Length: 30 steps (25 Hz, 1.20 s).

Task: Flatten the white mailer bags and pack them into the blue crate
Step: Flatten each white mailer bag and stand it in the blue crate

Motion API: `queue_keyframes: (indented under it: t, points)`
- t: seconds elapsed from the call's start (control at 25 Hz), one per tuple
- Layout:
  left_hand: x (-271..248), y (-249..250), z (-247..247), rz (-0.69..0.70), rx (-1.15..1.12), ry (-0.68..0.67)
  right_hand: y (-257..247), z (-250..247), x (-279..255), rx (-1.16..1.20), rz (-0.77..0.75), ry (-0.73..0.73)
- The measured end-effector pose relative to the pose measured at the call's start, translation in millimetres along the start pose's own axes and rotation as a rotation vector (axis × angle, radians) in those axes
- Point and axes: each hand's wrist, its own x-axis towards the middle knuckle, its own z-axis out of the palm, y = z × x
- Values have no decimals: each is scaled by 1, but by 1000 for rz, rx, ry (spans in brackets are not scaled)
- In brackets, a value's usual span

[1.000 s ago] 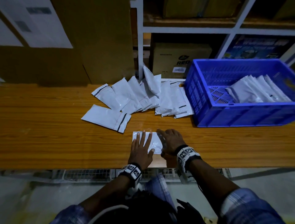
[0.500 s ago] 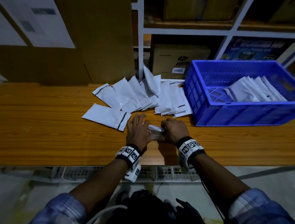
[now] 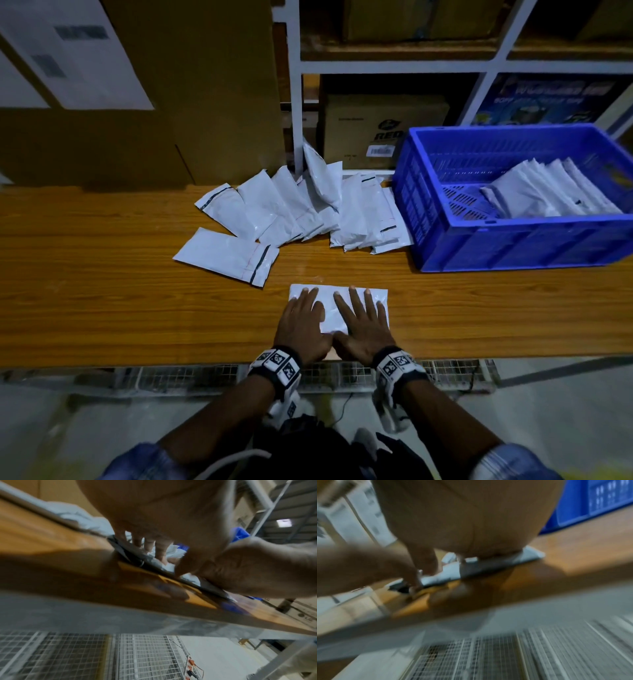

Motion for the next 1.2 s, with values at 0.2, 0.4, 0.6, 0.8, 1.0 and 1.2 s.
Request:
queue_keyframes:
  t: [0.2,0.4,0.6,0.8,1.0,1.2]
  points:
    - [5,-6,11,15,2,128,-9,20,-2,-39,87,217]
    - [10,0,28,28,111,108,-7,16,3,-28,72,159]
    - [13,-1,34,5,74,72,-3,3,5,25,51,79]
    - [14,-2,35,-11,54,64,-7,11,-5,6,77,255]
    - [16,-5,33,11,39,40,-9,24,-6,-27,100,278]
    - [15,-13,36,31,51,86,-7,20,-3,-5,99,213]
